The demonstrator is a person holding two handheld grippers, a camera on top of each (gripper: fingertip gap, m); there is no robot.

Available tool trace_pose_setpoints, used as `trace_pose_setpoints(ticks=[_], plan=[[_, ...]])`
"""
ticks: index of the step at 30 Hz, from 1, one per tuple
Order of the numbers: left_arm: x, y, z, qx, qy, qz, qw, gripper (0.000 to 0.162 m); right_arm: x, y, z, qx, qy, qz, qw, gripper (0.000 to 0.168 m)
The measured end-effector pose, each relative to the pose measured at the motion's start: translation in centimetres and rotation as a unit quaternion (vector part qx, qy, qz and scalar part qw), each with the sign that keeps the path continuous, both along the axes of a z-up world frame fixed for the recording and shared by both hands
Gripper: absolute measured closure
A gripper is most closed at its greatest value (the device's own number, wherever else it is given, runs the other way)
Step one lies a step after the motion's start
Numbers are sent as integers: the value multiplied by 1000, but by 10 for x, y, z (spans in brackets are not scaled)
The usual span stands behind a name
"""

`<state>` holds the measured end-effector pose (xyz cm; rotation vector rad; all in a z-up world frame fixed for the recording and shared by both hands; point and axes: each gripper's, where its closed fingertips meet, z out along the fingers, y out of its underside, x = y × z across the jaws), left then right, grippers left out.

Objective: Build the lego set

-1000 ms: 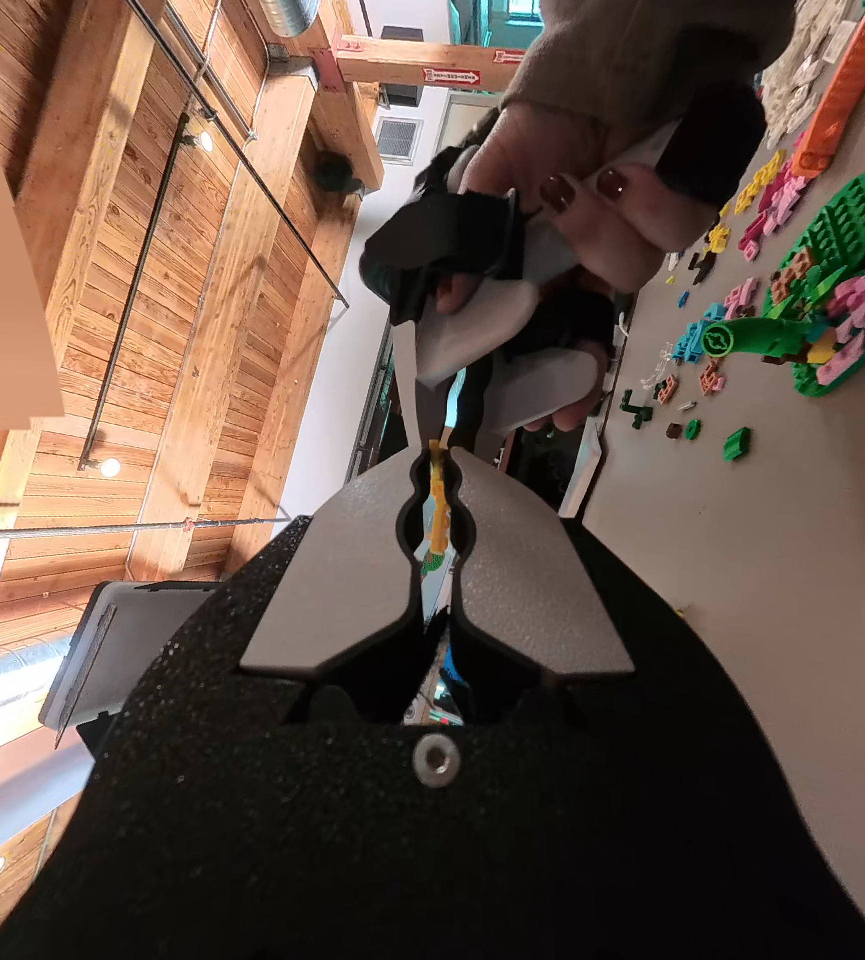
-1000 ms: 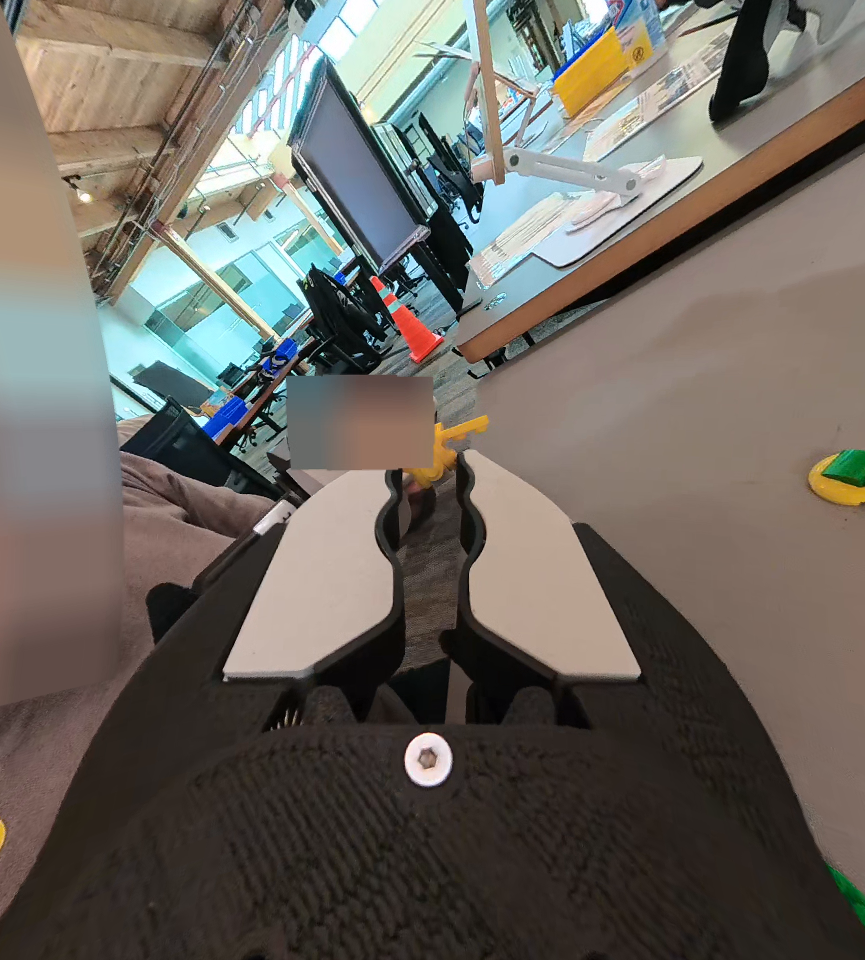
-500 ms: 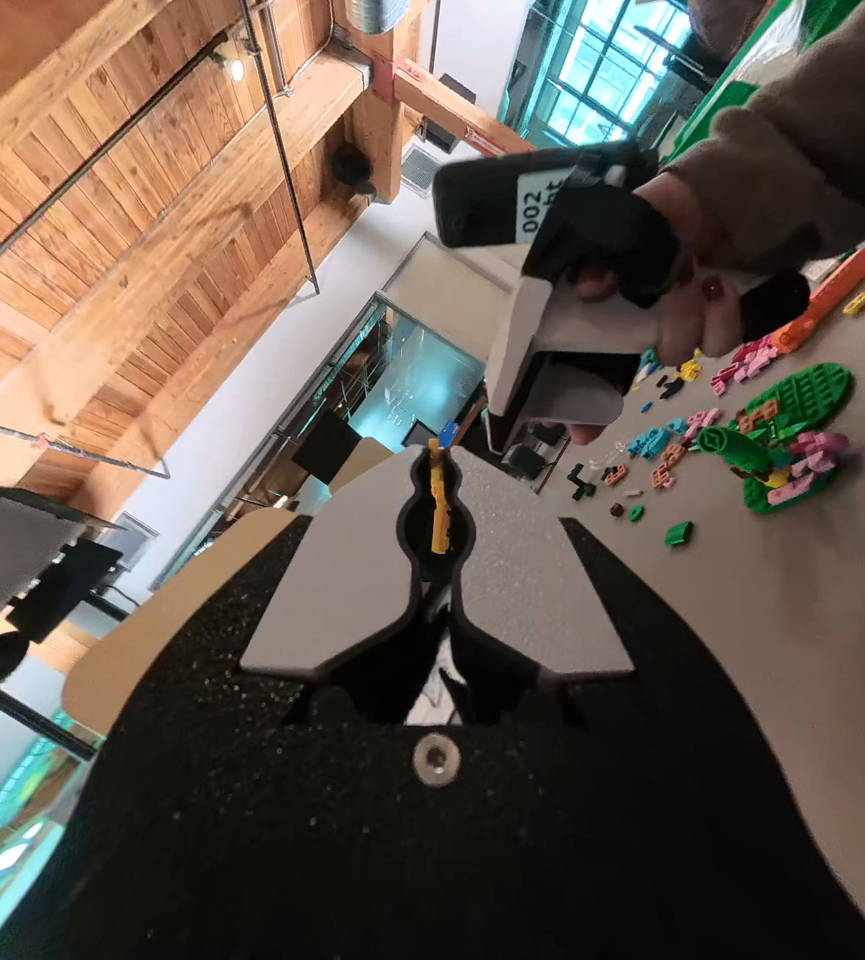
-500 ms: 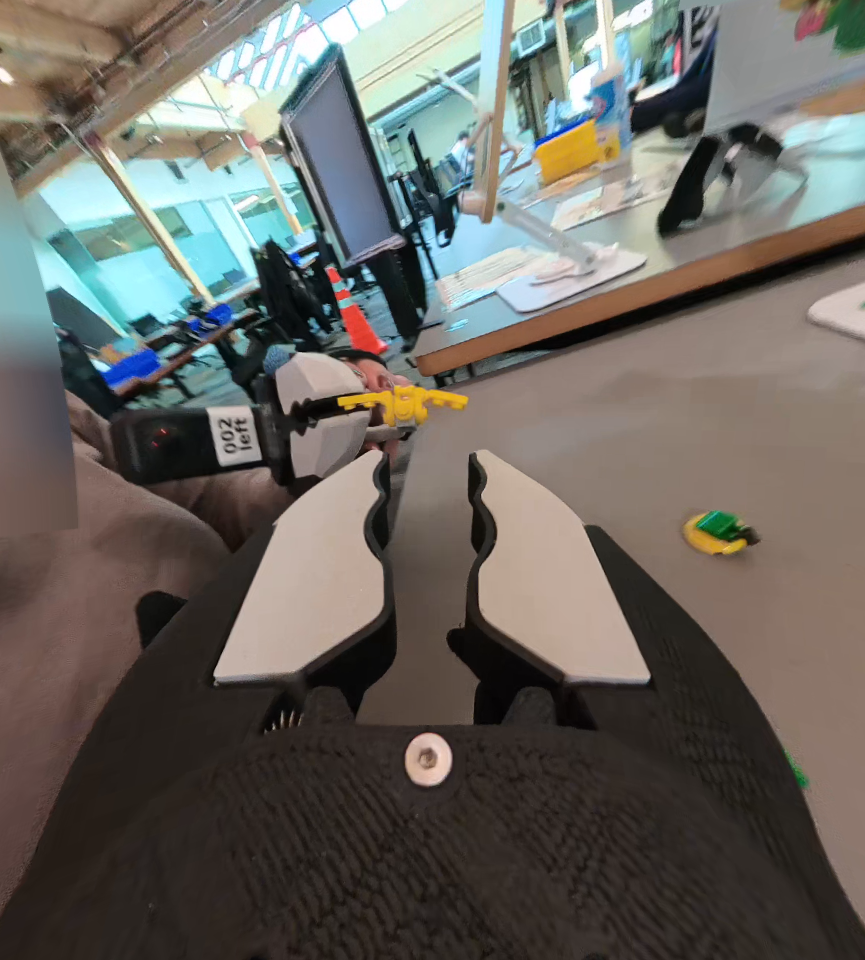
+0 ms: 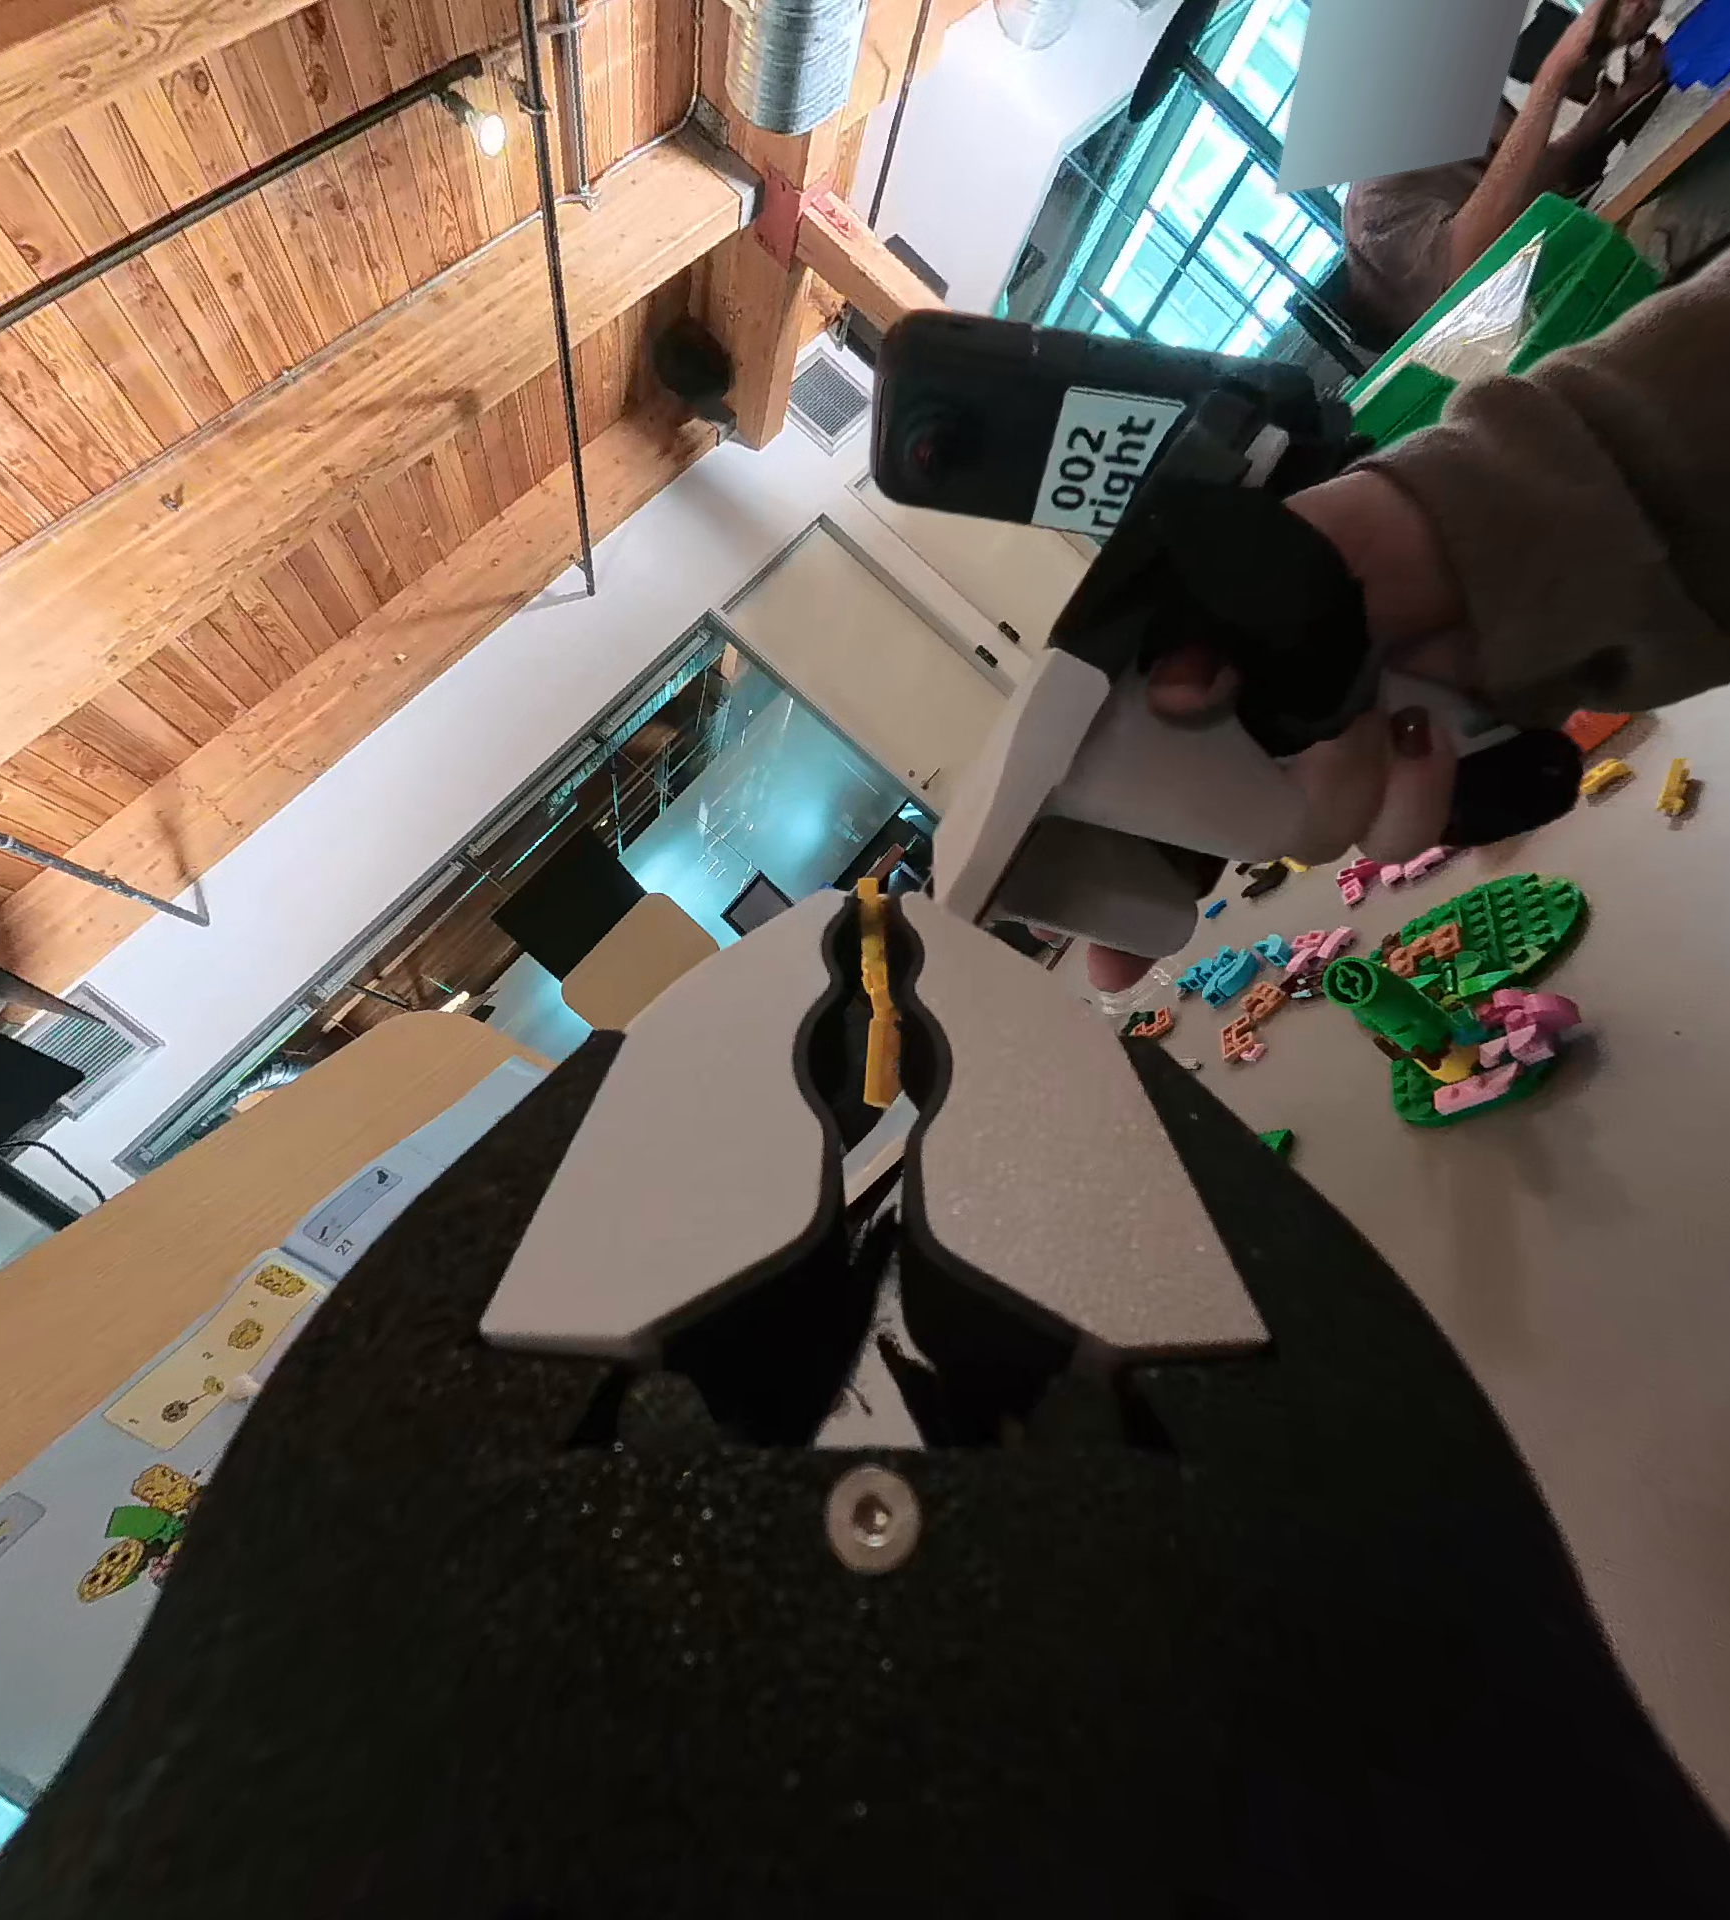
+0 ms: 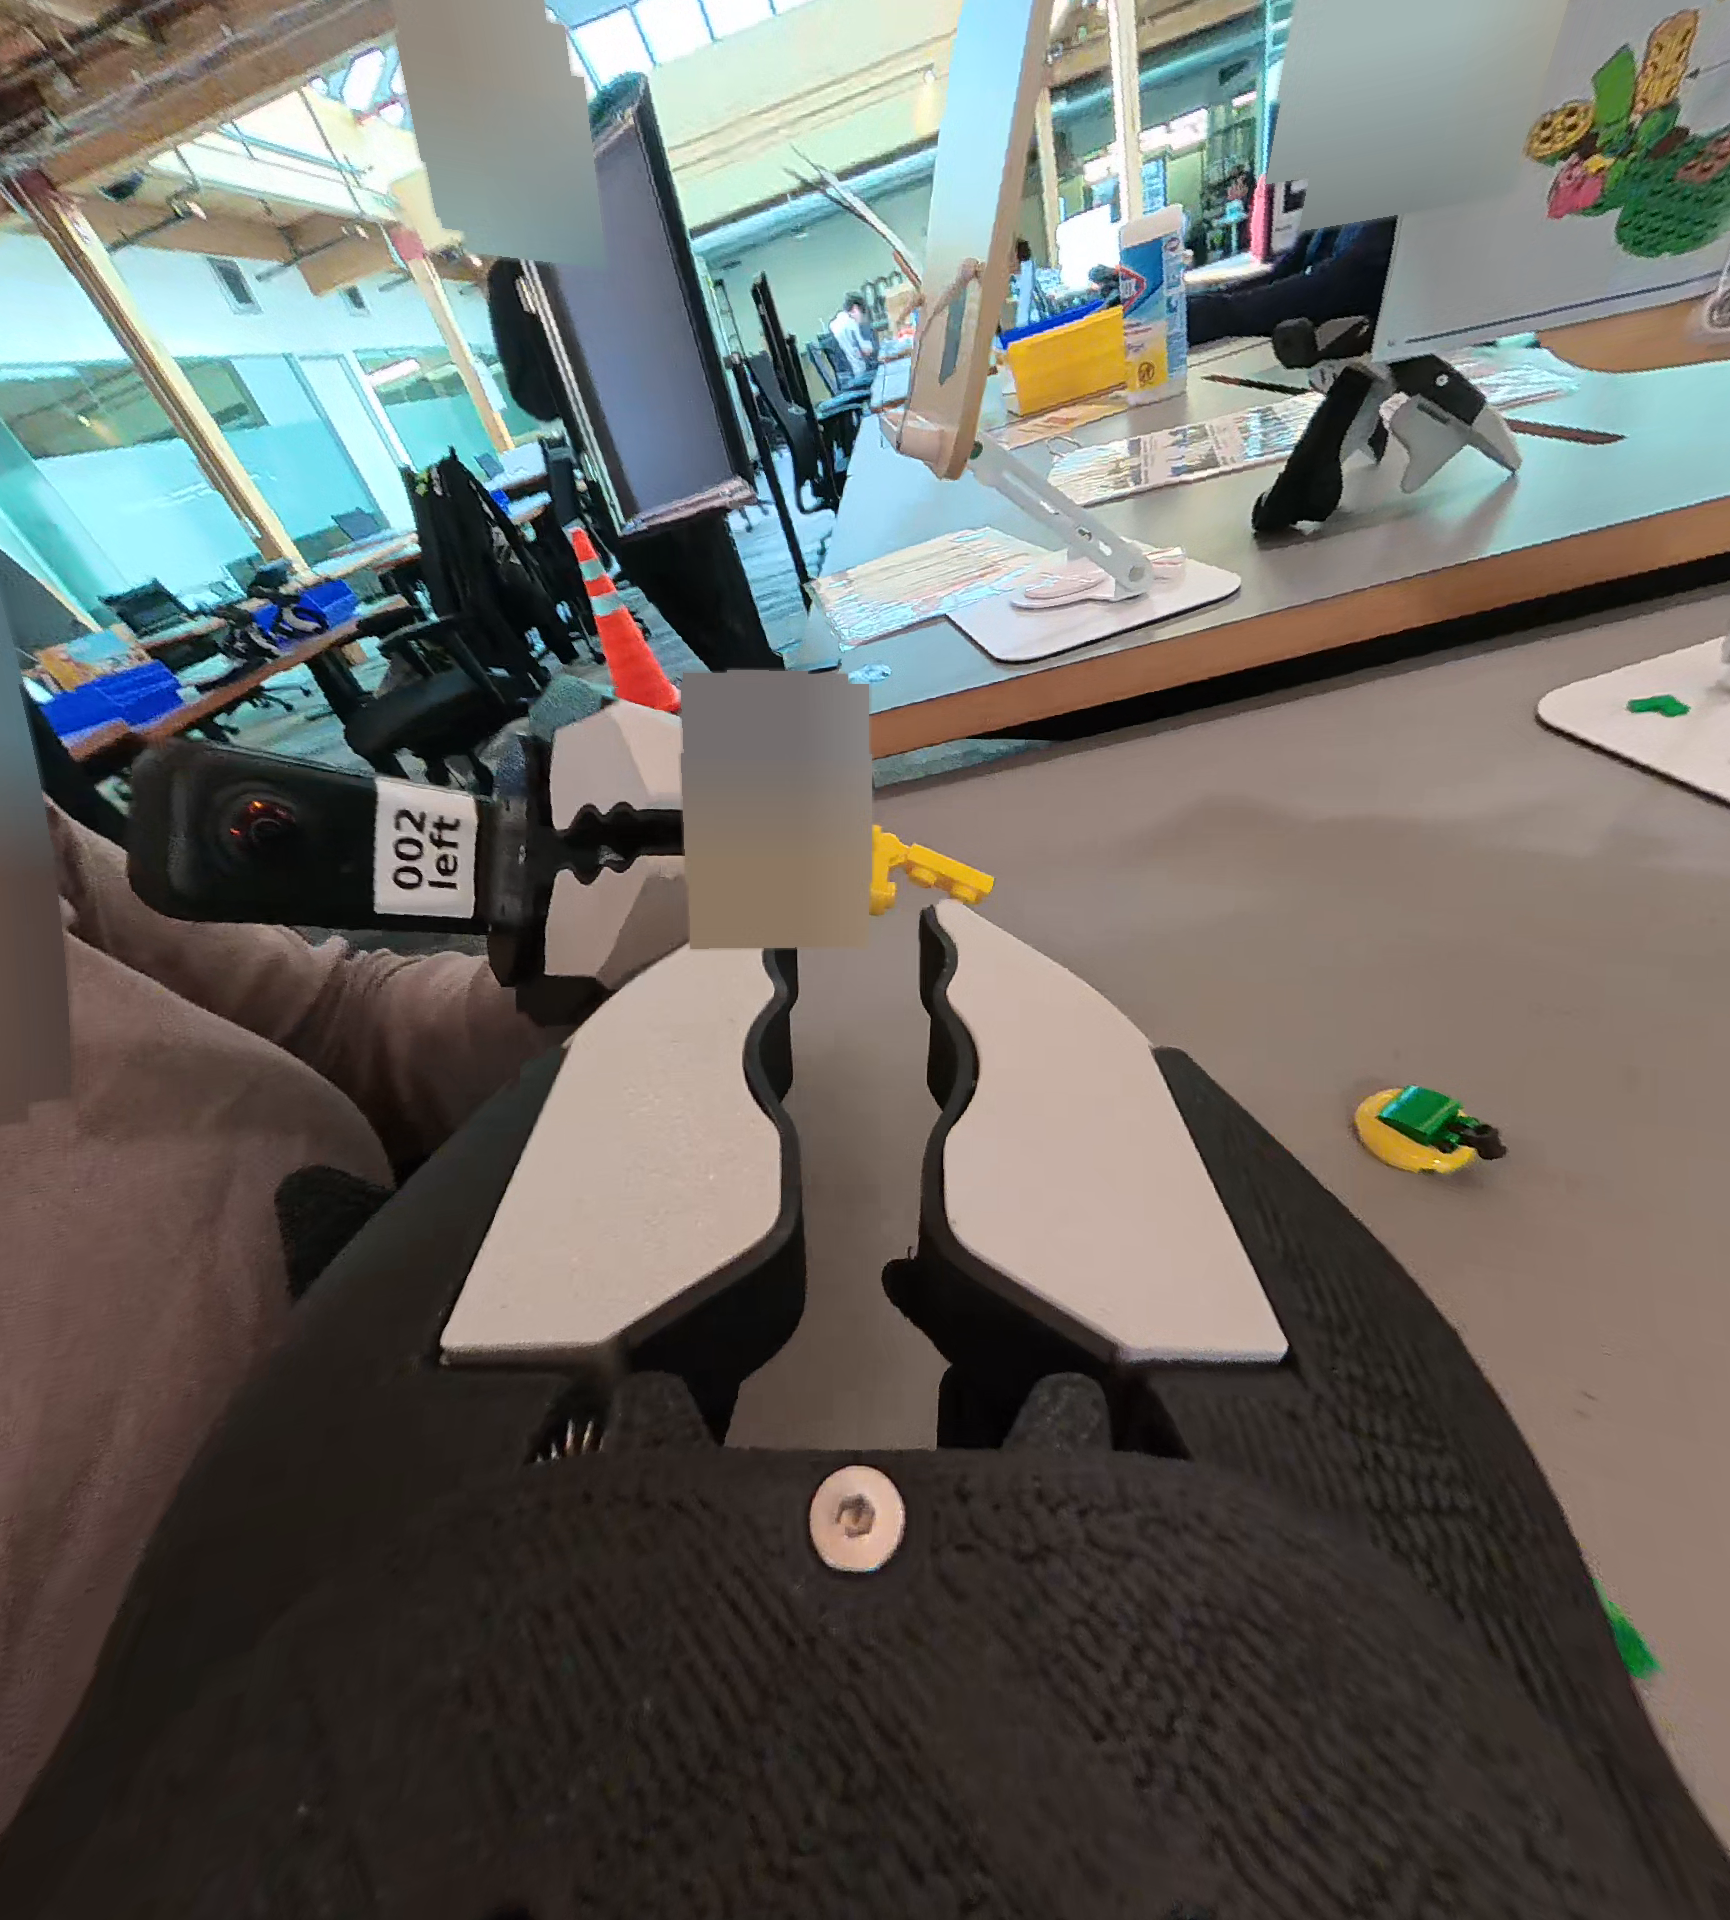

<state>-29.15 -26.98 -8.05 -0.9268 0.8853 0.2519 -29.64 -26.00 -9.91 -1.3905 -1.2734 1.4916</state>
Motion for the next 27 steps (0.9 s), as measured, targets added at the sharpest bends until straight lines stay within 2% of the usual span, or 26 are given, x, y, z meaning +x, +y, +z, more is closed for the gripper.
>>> trace_pose_setpoints(ticks=[6,9,12,14,22,27], plan=[[3,0,-2,-1,-2,-4,1000,158,-1,-1,4,-38,28,16,999,153],[3,-1,1,1,-34,-20,999,157,0,-2,6,-58,48,21,997,153],[0,2,2,-11,-53,-19,998,129,4,1,11,-93,79,27,992,153],[0,6,0,-26,-48,-11,998,125,7,0,14,-119,94,40,988,154],[8,9,-6,-11,3,33,999,144,9,-9,14,-149,120,73,979,153],[9,8,-5,-5,0,29,1000,139,11,-14,13,-170,123,98,973,153]])
